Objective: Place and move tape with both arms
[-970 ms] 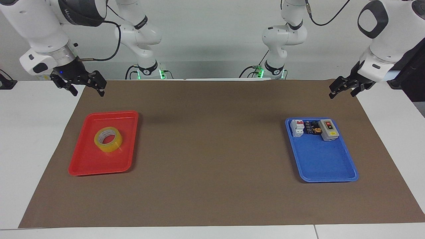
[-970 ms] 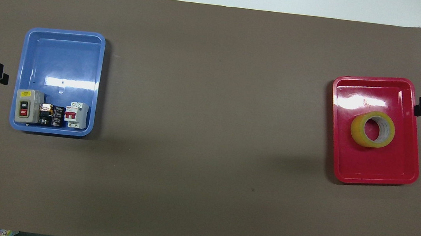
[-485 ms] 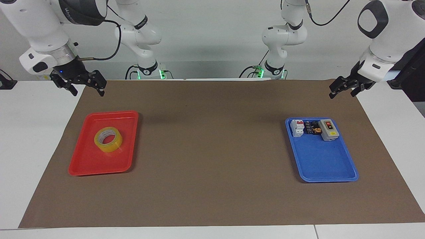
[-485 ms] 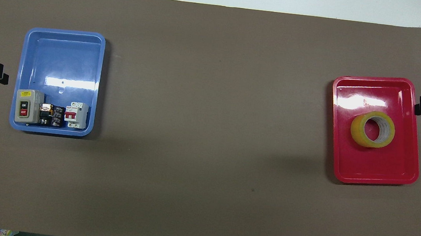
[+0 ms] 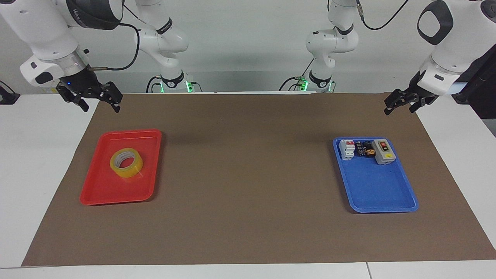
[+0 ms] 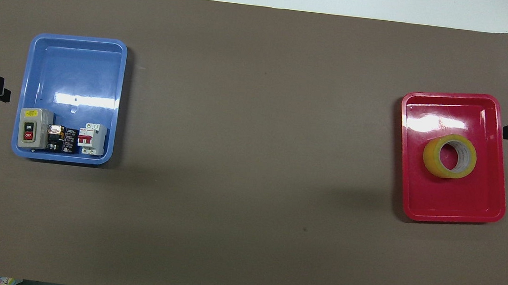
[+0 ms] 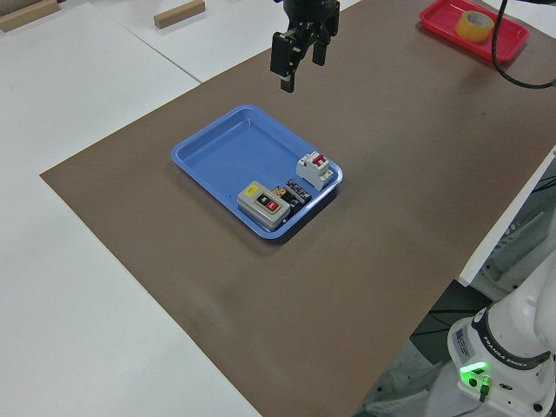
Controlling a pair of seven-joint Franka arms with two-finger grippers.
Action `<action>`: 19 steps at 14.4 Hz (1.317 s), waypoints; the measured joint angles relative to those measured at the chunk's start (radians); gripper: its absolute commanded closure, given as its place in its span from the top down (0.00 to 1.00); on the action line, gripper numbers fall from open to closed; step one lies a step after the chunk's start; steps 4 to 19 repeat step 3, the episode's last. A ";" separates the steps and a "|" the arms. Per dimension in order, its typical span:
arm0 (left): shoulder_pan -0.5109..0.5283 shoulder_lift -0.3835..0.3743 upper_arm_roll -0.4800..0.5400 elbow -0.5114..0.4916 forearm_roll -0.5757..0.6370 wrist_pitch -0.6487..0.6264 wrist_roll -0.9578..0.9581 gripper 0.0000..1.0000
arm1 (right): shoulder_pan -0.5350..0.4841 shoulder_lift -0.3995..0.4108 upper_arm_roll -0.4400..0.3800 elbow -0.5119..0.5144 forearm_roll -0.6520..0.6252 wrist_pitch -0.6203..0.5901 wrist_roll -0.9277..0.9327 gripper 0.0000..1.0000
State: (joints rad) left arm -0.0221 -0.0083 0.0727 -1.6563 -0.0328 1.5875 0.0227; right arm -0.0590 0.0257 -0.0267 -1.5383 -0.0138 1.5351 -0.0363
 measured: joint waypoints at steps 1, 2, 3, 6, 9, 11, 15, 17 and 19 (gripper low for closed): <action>0.000 0.000 0.000 0.000 0.000 0.000 0.000 1.00 | 0.000 0.000 0.000 0.000 0.000 0.001 0.000 1.00; 0.000 0.000 0.000 0.000 0.000 0.000 0.000 1.00 | 0.000 0.000 0.000 0.000 0.000 0.002 0.000 1.00; 0.000 0.000 0.000 0.000 0.000 0.000 0.000 1.00 | 0.000 0.000 0.000 0.001 0.000 0.003 0.000 1.00; 0.000 0.000 0.000 0.000 0.000 0.000 0.000 1.00 | 0.000 0.000 0.000 0.001 0.000 0.003 0.000 1.00; 0.000 0.000 0.000 0.000 0.000 0.000 0.000 1.00 | 0.000 0.000 0.000 0.001 0.000 0.003 0.000 1.00; 0.000 0.000 0.000 0.000 0.000 0.000 0.000 1.00 | 0.000 0.000 0.000 0.001 0.000 0.003 0.000 1.00; 0.000 0.000 0.000 0.000 0.000 0.000 0.000 1.00 | 0.000 0.000 0.000 0.001 0.000 0.003 0.000 1.00; 0.000 0.000 0.000 0.000 0.000 0.000 0.000 1.00 | 0.000 0.000 0.000 0.001 0.000 0.003 0.000 1.00; 0.000 0.000 0.000 0.000 0.000 0.000 0.000 1.00 | 0.000 0.000 0.000 0.001 0.000 0.003 0.000 1.00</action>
